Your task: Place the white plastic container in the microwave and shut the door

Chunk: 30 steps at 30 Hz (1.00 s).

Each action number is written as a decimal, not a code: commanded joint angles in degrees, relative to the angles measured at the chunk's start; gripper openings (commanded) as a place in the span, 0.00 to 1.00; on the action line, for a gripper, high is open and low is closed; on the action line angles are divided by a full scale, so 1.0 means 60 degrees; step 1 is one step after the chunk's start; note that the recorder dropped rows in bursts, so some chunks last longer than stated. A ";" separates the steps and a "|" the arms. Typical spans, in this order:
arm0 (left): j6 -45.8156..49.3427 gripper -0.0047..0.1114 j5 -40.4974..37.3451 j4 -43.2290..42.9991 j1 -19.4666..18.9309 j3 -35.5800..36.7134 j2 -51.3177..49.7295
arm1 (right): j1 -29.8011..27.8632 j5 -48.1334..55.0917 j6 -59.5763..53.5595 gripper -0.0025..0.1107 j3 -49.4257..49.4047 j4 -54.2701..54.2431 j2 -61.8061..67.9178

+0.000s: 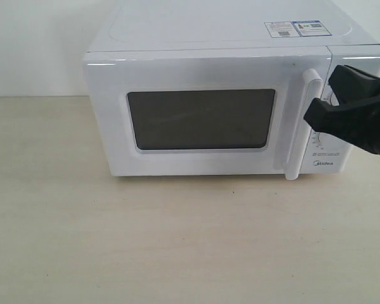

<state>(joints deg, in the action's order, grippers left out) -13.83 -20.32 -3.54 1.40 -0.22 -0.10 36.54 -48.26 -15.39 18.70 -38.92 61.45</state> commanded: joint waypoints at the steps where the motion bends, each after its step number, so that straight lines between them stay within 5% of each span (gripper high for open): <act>1: -0.0152 0.07 -0.0015 0.0590 -0.0025 0.0037 0.0017 | 0.0008 0.0002 -0.0020 0.02 -0.0058 0.0091 -0.0035; 7: -0.0332 0.07 0.0786 0.1374 -0.0025 0.0037 0.0017 | 0.0008 0.0002 -0.0020 0.02 -0.0058 0.0091 -0.0035; 30: 0.0155 0.07 0.0434 0.1688 -0.0025 0.0037 0.0017 | 0.0008 -0.0017 -0.0020 0.02 -0.0058 0.0091 -0.0035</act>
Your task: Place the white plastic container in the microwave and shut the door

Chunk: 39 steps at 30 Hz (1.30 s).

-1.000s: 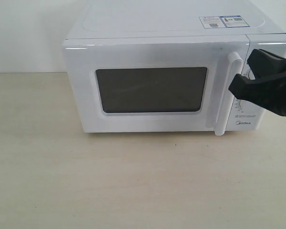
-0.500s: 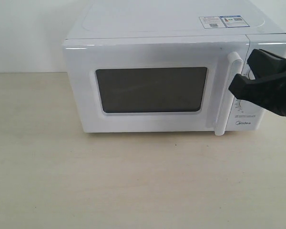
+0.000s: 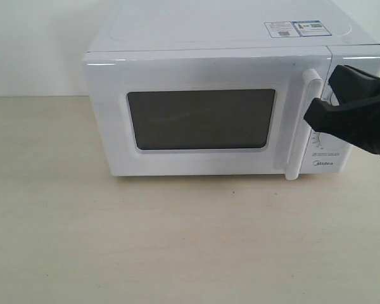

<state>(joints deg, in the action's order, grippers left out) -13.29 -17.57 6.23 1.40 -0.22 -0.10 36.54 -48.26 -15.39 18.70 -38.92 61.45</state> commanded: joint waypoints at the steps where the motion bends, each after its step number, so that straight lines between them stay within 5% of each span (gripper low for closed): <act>1: 0.0065 0.07 -0.0024 0.0059 -0.0025 0.0037 0.0017 | 0.0008 -0.0017 -0.0020 0.02 -0.0058 0.0091 -0.0035; 28: 0.0070 0.07 -0.0006 0.0059 -0.0025 0.0037 0.0017 | 0.0008 0.0073 -0.0273 0.02 -0.0058 0.0066 -0.0125; 35: 0.0070 0.07 -0.0006 0.0059 -0.0025 0.0037 0.0017 | -0.0087 0.2930 -0.2934 0.02 -0.0058 -0.1036 -0.1712; 39: 0.0070 0.07 -0.0006 0.0059 -0.0025 0.0037 0.0017 | -0.1114 0.5955 -0.4311 0.02 -0.0095 -0.1101 -0.3847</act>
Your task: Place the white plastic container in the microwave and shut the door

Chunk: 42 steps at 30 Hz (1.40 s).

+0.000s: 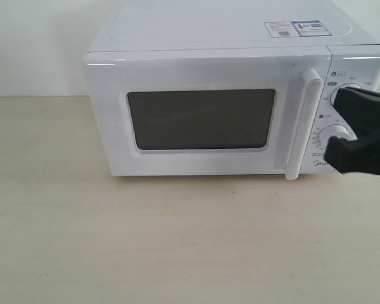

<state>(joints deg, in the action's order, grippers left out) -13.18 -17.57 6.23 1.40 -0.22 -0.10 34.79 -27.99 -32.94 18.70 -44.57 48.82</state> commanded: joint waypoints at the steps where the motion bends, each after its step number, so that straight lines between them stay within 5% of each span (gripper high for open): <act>1: 0.0052 0.07 -0.0006 0.0059 -0.0025 0.0037 0.0017 | -0.1155 0.2882 -0.1419 0.02 -0.0169 -0.0158 -0.2332; 11: 0.0093 0.07 -0.0006 0.0059 -0.0025 0.0037 0.0017 | -0.3971 0.3793 -0.0850 0.02 -0.1463 -0.0199 -0.8137; 19: 0.0091 0.07 0.0000 0.0059 -0.0025 0.0037 0.0017 | -0.4471 0.4167 -0.0807 0.02 -0.1671 -0.0241 -0.7923; 26: 0.0091 0.07 0.0000 0.0059 -0.0025 0.0037 0.0017 | -0.4471 0.6496 -0.1047 0.02 -0.1671 0.0138 -0.7923; 30: 0.0091 0.07 0.0000 0.0059 -0.0025 0.0037 0.0017 | -0.4471 0.8279 0.2365 0.02 -0.1722 0.3877 -0.7923; 34: 0.0091 0.07 0.0000 0.0059 -0.0025 0.0037 0.0017 | -0.4471 0.6992 0.7055 0.02 -0.3116 0.6523 -0.7923; 42: 0.0091 0.07 0.0000 0.0059 -0.0025 0.0037 0.0017 | -0.4471 0.7429 0.7124 0.02 -0.3116 0.7192 -0.7923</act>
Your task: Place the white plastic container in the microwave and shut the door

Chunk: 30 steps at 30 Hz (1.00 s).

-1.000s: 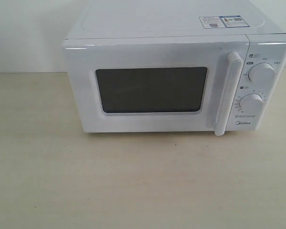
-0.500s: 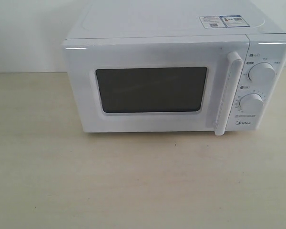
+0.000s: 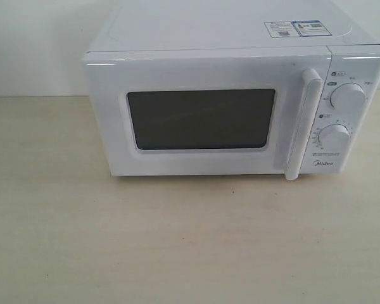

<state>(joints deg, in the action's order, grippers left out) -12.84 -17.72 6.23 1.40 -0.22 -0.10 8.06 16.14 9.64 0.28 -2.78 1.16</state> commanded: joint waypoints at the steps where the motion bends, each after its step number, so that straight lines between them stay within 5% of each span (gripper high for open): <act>1: 0.0034 0.07 0.0024 0.0059 -0.0025 0.0037 0.0017 | -0.0016 0.0352 0.0028 0.02 -0.0046 0.0226 0.0021; 9: 0.0034 0.07 0.0024 0.0059 -0.0025 0.0037 0.0017 | -0.0071 0.0620 -0.0449 0.02 -0.0046 0.0563 0.0021; 18: 0.0034 0.07 0.0024 0.0059 -0.0025 0.0037 0.0017 | -0.1260 0.0836 -0.0238 0.02 -0.0046 0.0463 -0.0194; 30: 0.0034 0.07 0.0024 0.0059 -0.0025 0.0037 0.0017 | -0.1269 0.0836 -0.0192 0.02 -0.0046 0.0525 -0.0194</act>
<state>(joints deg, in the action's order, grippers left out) -12.84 -17.72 6.23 1.40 -0.22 -0.10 0.72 21.33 8.17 0.00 0.00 0.30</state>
